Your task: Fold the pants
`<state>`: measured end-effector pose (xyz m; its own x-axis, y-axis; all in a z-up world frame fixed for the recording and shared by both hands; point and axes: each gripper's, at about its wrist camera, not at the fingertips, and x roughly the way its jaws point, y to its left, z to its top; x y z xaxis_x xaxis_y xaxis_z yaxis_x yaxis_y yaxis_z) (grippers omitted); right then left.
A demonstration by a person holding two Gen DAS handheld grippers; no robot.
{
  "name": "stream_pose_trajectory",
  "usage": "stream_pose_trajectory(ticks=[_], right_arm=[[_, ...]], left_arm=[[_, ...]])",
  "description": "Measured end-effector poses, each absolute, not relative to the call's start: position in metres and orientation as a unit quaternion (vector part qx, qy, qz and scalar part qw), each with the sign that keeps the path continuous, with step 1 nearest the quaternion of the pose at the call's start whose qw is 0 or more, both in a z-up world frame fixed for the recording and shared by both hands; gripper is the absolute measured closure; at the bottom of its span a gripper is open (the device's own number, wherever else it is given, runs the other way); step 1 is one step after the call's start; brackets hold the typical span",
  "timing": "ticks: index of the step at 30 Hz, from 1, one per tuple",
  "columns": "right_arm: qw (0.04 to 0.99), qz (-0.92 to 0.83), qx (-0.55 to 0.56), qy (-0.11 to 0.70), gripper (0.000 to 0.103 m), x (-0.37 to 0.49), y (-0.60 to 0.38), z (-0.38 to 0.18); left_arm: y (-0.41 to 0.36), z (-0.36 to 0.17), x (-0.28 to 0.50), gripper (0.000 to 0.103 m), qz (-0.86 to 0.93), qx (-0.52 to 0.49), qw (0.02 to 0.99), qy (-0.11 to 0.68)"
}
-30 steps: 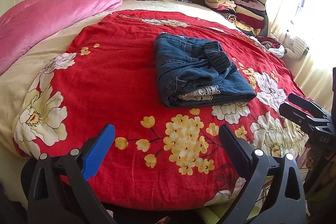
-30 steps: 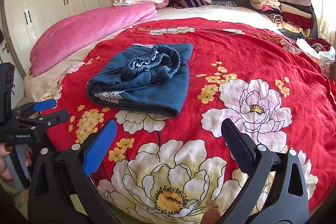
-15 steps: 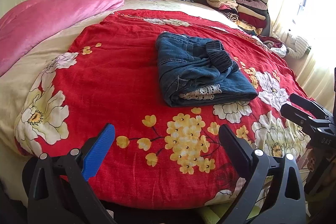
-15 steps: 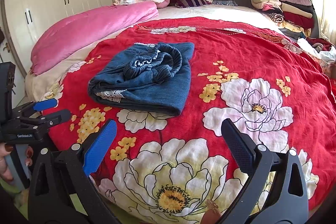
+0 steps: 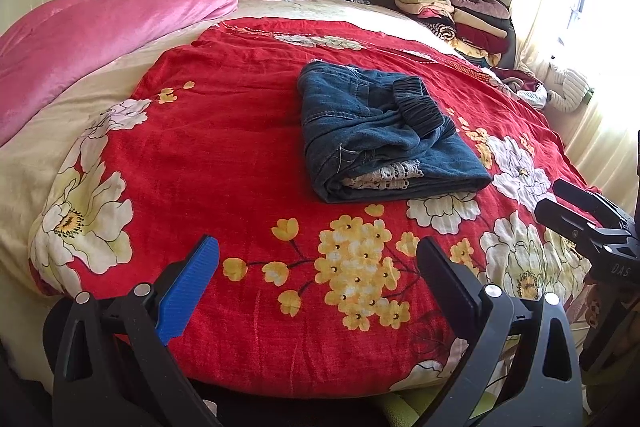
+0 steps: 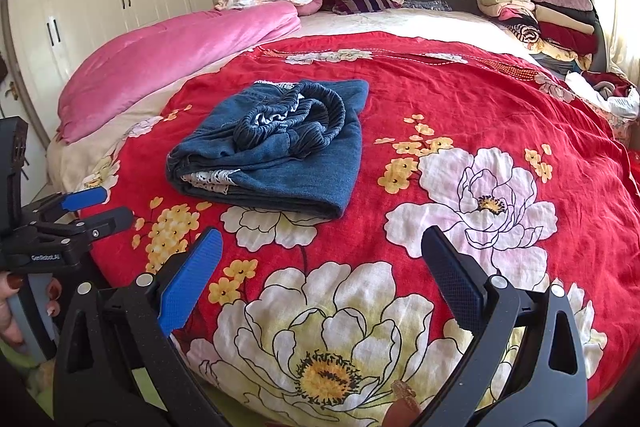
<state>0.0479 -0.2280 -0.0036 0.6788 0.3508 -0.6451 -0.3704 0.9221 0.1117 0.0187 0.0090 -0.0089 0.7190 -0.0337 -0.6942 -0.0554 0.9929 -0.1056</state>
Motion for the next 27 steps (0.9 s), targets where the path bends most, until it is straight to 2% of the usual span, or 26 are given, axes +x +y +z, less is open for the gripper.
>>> stream_pose_trajectory(ticks=[27], right_arm=[[0.916,0.196,-0.015,0.349,0.009,0.0483,-0.2295,-0.0044]], left_arm=[[0.0066,-0.007,0.0171,0.004,-0.002,-0.057,0.924,0.378]])
